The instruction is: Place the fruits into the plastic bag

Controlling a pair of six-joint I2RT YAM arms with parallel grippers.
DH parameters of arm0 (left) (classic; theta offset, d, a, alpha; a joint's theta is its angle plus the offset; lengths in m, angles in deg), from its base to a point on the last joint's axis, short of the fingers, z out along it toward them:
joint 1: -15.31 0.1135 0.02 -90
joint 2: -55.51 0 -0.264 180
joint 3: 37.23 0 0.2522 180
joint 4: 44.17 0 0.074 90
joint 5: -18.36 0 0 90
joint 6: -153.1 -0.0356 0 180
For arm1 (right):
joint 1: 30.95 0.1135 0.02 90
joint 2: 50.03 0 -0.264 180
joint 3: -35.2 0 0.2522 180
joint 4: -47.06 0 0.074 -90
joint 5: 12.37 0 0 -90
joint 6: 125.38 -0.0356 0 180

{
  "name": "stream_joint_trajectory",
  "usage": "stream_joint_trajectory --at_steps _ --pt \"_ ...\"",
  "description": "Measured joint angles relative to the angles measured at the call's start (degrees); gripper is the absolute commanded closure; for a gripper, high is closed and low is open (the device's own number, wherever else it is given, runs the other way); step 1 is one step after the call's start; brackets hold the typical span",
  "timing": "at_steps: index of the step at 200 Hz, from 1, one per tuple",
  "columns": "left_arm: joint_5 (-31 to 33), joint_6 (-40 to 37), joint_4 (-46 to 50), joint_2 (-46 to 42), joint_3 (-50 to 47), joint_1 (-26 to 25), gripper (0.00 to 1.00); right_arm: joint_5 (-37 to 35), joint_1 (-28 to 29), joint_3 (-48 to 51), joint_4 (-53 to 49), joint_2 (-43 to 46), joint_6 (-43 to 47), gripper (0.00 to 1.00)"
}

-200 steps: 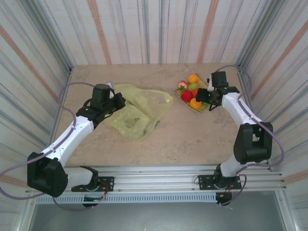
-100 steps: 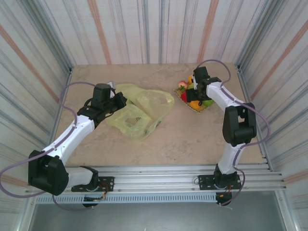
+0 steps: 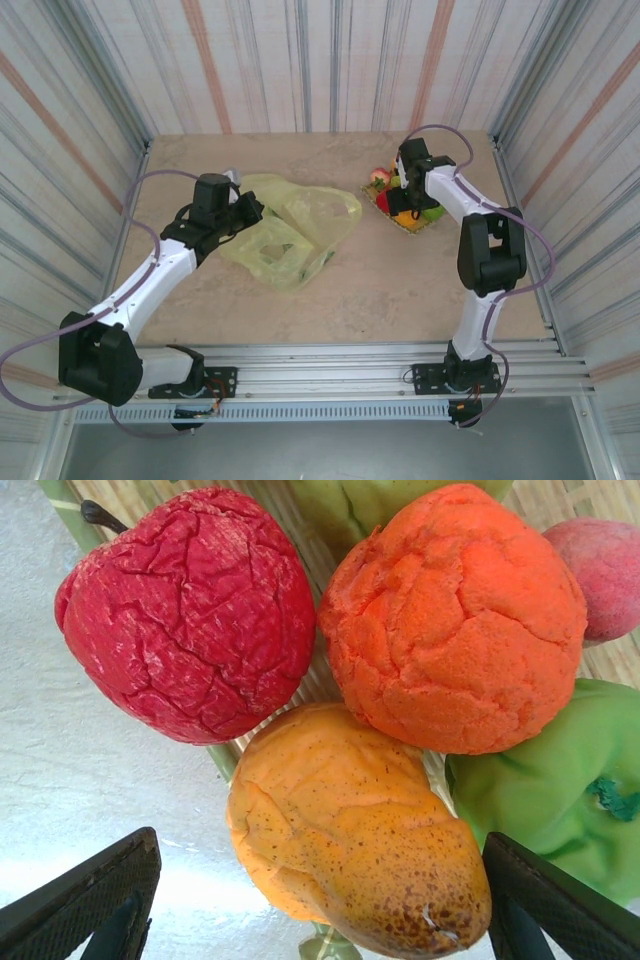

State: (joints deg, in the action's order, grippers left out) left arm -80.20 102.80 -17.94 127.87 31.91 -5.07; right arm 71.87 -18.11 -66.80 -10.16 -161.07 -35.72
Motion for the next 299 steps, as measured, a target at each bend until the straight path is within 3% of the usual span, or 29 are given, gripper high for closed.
stream_joint_trajectory --at_steps 183,247,299 --pt "-1.95 0.66 -2.34 0.11 -0.68 0.0 1.0 1.51 -0.96 -5.05 -3.76 -7.67 2.43 0.2" --pt "-1.92 0.68 -2.32 0.11 -1.2 0.0 1.0 1.42 -0.96 -5.09 -3.72 -8.48 2.56 0.36" --pt "-1.9 1.64 -2.43 -0.13 -1.51 0.0 1.0 1.51 -0.96 -3.93 -3.15 -7.13 2.34 0.43"
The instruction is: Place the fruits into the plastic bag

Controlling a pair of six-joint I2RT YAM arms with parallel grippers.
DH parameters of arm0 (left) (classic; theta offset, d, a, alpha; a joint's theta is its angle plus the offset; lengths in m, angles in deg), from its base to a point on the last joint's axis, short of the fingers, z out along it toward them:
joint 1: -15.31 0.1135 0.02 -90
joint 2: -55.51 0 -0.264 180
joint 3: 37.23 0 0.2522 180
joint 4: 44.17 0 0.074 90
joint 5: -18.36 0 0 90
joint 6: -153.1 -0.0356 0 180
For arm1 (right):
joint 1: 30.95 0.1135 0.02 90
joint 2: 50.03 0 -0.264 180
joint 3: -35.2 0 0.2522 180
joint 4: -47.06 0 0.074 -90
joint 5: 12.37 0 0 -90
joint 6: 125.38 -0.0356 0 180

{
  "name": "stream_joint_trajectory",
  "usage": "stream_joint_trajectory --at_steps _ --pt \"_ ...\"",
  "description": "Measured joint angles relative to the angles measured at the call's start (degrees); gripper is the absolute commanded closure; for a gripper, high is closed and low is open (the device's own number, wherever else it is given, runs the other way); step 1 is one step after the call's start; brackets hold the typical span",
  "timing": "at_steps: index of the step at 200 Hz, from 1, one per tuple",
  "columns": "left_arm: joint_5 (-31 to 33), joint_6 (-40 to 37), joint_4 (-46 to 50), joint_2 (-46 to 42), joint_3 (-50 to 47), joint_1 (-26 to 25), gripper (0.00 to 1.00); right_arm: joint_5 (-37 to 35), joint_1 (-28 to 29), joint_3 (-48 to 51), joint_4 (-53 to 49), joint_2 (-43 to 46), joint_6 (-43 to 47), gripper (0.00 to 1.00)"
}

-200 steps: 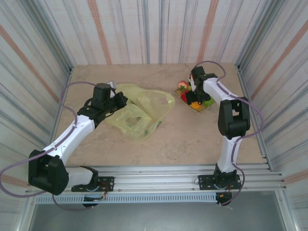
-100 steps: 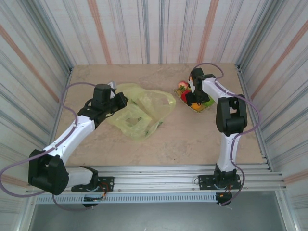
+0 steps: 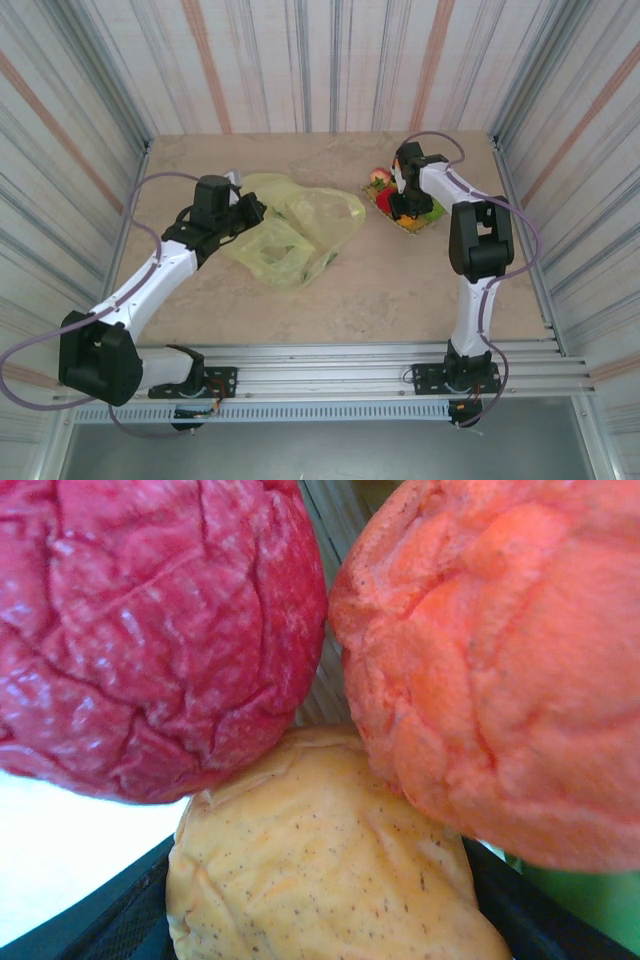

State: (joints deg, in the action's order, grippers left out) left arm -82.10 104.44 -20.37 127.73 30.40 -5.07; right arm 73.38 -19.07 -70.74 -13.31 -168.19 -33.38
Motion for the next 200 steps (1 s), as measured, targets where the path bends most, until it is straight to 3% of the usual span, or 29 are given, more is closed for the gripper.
stream_joint_trajectory --at_steps 33,73,120,153,200 --pt "0.02 2.01 0.72 -0.46 0.0 0.0 1.0 1.27 0.0 4.83 0.31 7.93 -1.42 0.45" --pt "0.0 5.44 1.7 -0.46 0.0 -1.66 1.0 5.66 1.49 13.92 1.99 24.37 -4.55 0.46" --pt "0.0 8.24 1.66 -0.46 0.0 -4.04 1.0 16.41 11.32 26.62 5.7 41.7 -7.15 0.45" --pt "-0.35 8.94 1.64 -0.46 0.02 -4.39 1.0 19.56 20.2 31.43 13.62 41.55 -9.81 0.46" --pt "-2.84 9.77 0.33 -0.35 0.02 -4.5 1.0 16.9 23.67 32.17 29.59 31.91 -14.67 0.46"
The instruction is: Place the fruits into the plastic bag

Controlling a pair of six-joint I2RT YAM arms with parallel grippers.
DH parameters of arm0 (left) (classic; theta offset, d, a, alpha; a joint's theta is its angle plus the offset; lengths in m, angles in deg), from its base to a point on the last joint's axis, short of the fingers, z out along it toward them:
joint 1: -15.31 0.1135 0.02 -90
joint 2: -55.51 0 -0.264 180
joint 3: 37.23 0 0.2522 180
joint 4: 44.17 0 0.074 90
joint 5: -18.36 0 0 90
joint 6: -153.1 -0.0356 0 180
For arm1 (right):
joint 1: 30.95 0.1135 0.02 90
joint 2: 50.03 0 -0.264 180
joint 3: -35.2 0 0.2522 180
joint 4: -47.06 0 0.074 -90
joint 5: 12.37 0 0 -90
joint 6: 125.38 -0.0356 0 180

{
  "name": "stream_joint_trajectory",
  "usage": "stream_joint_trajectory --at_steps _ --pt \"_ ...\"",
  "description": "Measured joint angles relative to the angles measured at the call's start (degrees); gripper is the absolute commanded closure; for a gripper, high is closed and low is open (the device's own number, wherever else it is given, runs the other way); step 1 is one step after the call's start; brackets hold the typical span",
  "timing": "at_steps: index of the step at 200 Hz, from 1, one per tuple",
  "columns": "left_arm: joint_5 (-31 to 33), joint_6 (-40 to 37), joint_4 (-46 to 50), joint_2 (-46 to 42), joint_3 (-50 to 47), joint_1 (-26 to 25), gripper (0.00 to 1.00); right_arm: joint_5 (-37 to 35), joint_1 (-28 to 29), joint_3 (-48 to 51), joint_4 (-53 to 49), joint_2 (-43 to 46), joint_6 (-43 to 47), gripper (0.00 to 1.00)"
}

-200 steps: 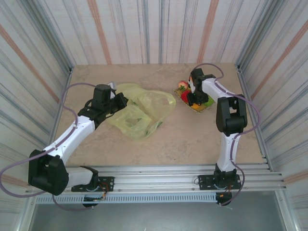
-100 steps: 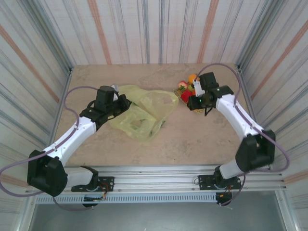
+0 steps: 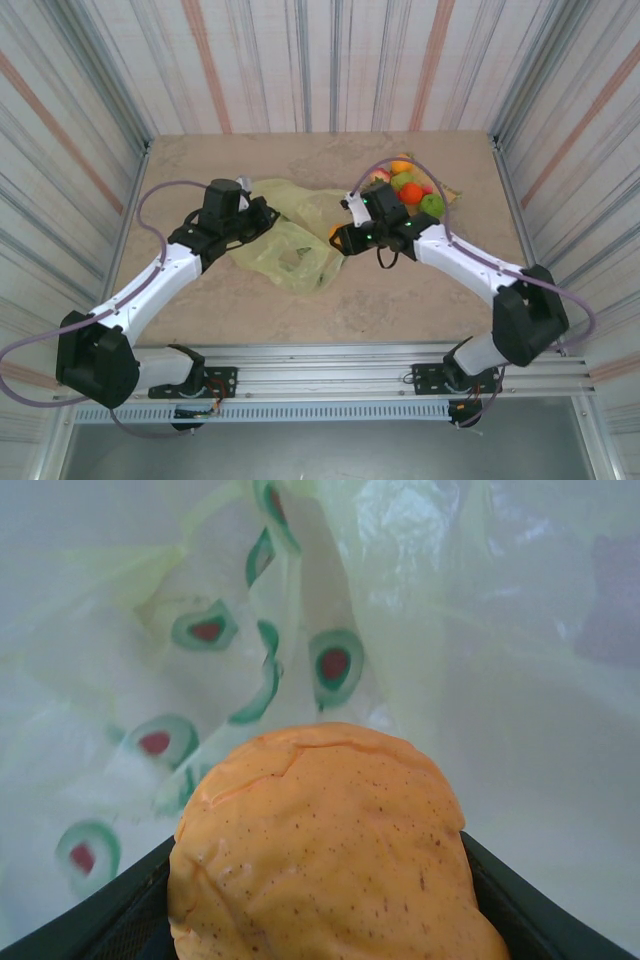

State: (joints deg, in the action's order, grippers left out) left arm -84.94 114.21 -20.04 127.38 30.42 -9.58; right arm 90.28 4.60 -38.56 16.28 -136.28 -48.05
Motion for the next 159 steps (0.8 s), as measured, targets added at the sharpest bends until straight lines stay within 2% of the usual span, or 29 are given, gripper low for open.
stream_joint_trajectory --at_steps 42,89,159 --pt "-2.62 0.22 -2.14 1.29 0.0 0.0 1.0 -2.1 0.87 -0.66 10.08 -9.16 -5.2 0.45" --pt "-5.35 0.48 -4.7 3.98 0.35 -1.14 1.0 -2.4 4.09 -6.25 17.09 -17.22 -13.62 0.43" --pt "-6.64 2.75 -8.22 5.92 0.42 -2.12 1.0 -1.77 5.35 -9.64 23.26 -23.82 -27.36 0.26"
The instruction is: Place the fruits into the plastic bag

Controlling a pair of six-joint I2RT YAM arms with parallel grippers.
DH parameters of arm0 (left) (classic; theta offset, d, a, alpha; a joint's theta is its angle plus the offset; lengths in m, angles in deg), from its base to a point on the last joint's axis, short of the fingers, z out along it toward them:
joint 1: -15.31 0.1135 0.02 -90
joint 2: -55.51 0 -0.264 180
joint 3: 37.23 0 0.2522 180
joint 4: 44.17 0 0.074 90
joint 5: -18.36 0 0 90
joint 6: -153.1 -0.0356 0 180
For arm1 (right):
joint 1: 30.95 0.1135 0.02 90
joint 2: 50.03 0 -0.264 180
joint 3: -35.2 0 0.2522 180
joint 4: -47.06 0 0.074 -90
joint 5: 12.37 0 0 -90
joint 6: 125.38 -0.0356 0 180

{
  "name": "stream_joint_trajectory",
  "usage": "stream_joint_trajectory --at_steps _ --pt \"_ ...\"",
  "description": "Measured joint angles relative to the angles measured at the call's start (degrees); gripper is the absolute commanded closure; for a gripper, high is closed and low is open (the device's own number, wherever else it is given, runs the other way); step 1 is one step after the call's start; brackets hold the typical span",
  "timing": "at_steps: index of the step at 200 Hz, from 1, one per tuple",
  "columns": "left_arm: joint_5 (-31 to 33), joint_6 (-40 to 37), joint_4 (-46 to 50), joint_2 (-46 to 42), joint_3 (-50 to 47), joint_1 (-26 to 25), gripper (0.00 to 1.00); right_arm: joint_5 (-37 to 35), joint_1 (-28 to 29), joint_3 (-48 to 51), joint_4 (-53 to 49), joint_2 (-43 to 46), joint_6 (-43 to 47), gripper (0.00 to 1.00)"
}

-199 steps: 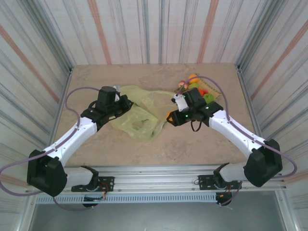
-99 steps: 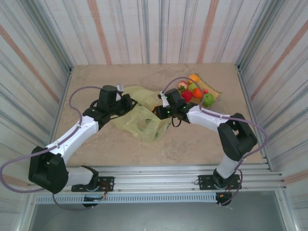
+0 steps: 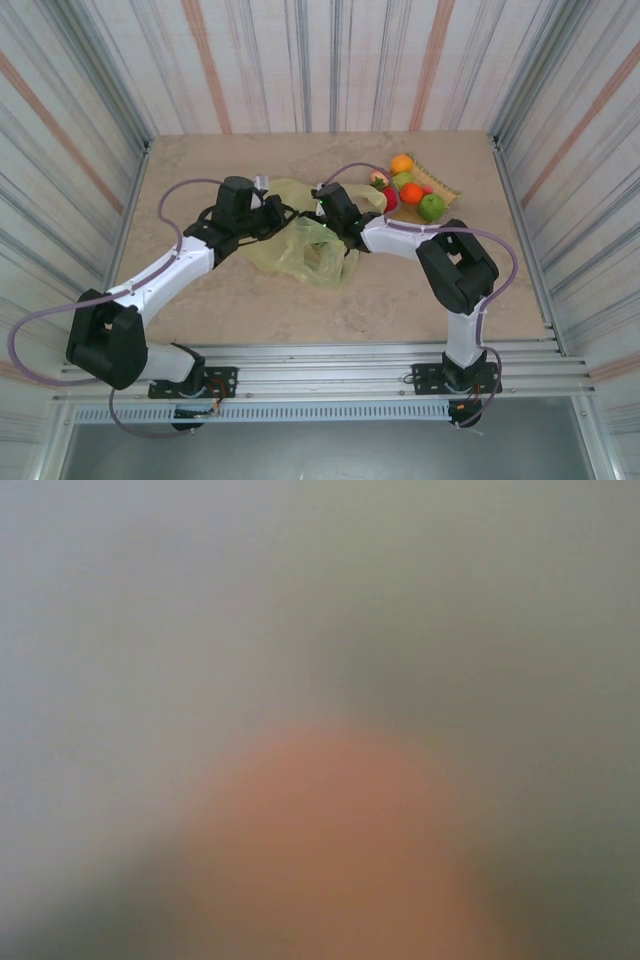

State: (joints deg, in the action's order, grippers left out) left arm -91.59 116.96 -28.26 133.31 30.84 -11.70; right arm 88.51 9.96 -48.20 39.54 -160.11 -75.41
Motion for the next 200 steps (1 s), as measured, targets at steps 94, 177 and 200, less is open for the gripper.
stream_joint_trajectory --at_steps 94,177,200 --pt "0.0 -0.07 -0.72 0.0 0.13 1.66 1.0 5.86 -0.46 2.1 0.85 3.13 1.03 0.21" --pt "-2.36 -4.68 -0.61 0.0 0.13 5.2 1.0 -9.46 -1.66 -1.86 -23.43 17.22 13.73 0.25" --pt "-3.78 -5.86 -0.52 0.0 0.13 5.95 1.0 -15.06 -1.68 -4.46 -30.58 17.25 16.44 0.26"
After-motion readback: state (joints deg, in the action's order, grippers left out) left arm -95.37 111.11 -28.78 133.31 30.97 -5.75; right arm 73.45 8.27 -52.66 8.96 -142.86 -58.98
